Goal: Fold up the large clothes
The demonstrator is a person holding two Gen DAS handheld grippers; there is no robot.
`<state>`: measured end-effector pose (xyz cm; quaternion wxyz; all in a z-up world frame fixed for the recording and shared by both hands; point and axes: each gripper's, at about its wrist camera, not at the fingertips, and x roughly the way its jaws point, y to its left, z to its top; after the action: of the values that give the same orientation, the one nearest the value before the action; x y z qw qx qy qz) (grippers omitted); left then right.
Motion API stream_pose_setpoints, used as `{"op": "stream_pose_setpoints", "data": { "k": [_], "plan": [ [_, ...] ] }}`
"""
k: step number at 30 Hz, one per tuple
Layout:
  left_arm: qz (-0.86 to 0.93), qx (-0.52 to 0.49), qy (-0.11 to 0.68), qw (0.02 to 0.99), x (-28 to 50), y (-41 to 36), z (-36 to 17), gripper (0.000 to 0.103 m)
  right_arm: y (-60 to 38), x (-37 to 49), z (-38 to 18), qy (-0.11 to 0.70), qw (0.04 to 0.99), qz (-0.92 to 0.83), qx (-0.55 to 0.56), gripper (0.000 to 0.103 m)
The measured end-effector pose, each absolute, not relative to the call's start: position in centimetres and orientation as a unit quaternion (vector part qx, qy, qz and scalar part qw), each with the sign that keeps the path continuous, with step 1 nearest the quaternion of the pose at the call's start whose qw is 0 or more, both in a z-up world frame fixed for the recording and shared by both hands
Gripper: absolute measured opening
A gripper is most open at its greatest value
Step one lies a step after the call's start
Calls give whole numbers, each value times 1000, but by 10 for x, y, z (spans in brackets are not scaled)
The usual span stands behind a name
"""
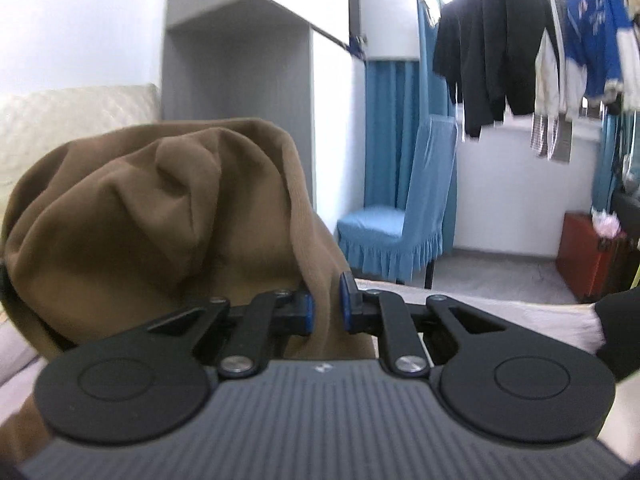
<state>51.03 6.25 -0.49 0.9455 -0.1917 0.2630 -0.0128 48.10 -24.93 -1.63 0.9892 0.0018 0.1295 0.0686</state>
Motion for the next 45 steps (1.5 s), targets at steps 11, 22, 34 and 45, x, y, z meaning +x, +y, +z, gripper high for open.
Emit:
{"op": "stream_pose_setpoints", "data": {
  "k": [11, 22, 34, 45],
  "plan": [
    [8, -203, 289, 936, 381, 67, -72, 13, -242, 369, -69, 171, 984, 15, 41, 14],
    [9, -217, 340, 915, 388, 90, -167, 14, -237, 383, -137, 223, 975, 12, 8, 14],
    [-16, -221, 348, 911, 379, 101, -164, 41, -235, 367, -129, 258, 965, 29, 27, 38],
    [-33, -220, 281, 934, 306, 117, -99, 69, -260, 309, -70, 203, 968, 91, 119, 78]
  ]
}}
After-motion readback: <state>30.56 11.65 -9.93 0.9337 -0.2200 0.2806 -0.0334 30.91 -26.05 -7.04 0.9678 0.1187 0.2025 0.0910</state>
